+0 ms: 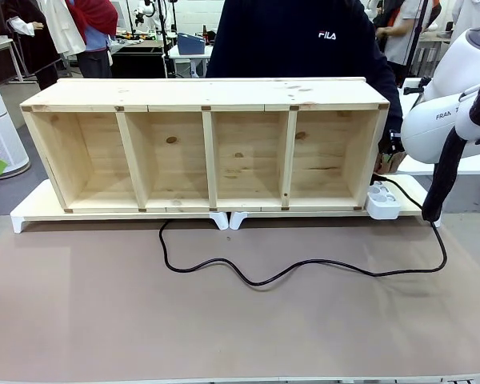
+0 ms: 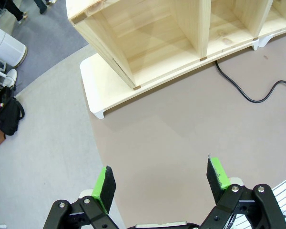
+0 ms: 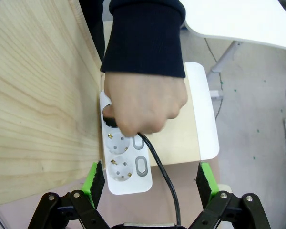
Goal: Perform cable management.
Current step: Release the Power Cable when the human grasps it.
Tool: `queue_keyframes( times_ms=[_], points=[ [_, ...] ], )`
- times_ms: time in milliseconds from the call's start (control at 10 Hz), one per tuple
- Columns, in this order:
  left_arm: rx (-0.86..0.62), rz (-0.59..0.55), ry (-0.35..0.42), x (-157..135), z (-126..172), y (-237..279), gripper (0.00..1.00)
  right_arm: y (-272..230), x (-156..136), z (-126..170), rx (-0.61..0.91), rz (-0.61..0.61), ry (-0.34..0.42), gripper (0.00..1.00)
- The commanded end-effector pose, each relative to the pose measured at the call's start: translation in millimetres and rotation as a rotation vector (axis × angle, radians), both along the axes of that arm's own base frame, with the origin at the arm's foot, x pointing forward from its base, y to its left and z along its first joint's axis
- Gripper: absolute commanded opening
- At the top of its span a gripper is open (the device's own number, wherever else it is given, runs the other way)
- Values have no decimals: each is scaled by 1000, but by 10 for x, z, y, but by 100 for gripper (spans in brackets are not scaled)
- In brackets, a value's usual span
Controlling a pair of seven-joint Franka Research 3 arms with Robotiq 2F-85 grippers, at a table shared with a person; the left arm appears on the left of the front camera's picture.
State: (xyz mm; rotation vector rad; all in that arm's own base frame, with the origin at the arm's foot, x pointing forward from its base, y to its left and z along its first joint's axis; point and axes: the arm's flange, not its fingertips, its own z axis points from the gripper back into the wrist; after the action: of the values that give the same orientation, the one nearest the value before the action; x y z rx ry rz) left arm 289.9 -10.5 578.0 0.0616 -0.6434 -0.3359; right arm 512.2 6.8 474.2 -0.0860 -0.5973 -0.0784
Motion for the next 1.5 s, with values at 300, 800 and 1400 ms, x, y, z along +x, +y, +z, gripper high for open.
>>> queue_keyframes(
  times_ms=[300,800,1400],
  points=[
    [-10,11,-3,4,-3,-1,100,0,5,-7,1,-2,1,100],
    [-10,11,-3,4,-3,-1,100,0,5,-7,1,-2,1,100],
    [-10,11,-3,4,-3,-1,100,0,5,-7,1,-2,1,100]
  ],
)
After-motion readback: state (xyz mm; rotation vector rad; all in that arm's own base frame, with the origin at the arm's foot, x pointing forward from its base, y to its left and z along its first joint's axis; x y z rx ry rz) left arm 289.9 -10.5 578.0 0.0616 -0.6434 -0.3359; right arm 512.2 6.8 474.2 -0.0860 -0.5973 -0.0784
